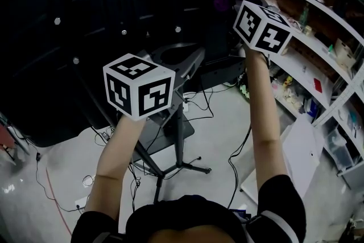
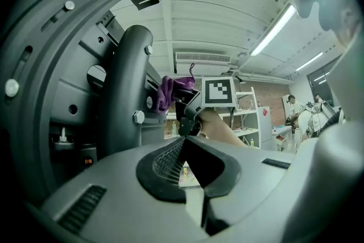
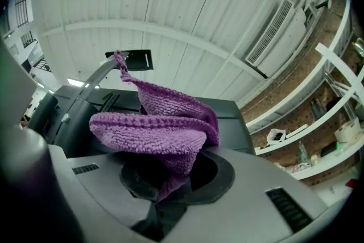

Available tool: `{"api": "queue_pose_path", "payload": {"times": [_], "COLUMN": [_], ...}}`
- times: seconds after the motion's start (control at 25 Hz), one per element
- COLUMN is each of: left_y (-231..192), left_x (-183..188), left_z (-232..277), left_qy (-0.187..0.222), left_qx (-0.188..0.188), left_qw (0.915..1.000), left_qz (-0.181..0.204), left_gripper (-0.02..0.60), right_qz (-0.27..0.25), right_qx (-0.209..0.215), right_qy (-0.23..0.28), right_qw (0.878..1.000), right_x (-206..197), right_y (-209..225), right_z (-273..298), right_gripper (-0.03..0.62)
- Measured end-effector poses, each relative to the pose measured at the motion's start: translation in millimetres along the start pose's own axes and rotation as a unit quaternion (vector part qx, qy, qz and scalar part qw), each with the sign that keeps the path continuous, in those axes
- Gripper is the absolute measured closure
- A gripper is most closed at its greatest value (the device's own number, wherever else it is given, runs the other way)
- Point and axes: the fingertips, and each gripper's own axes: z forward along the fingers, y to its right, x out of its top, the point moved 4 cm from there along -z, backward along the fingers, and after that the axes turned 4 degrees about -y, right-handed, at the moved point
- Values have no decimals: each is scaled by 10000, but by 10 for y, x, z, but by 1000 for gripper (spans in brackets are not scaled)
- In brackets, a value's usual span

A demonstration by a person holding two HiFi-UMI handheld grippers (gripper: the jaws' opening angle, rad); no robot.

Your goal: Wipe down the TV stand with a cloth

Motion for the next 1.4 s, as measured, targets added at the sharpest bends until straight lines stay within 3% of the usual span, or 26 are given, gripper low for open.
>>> {"api": "queue_pose_path", "payload": {"times": [0.44, 0.72, 0.88, 1.08, 1.4], "left_y": [5, 32, 93, 160, 116], "left_x": [-44, -52, -50, -72, -136], "left_z": [-22, -36, -54, -100, -286], "left_qy": [-92, -75, -42, -9, -35], "left_qx": [40, 12, -15, -14, 197], "left_qw": [9999, 10000, 10000, 10000, 9998], "left_qz": [58, 63, 76, 97, 75], "left_gripper": [575, 575, 575, 575, 575], "right_qz": [278, 422, 497, 620, 504], "right_qx": [-822, -952, -612, 193, 1274], "right_qy": [-132, -121, 99, 261, -279], "right_qw": [9961, 9945, 9968, 9975, 9902], "right_x": [-182, -222, -90, 40, -231], "right_y": [644, 725, 530, 89, -673], "right_z": [-33, -197, -420, -597, -419], "right_gripper": [530, 530, 530, 530, 530]}}
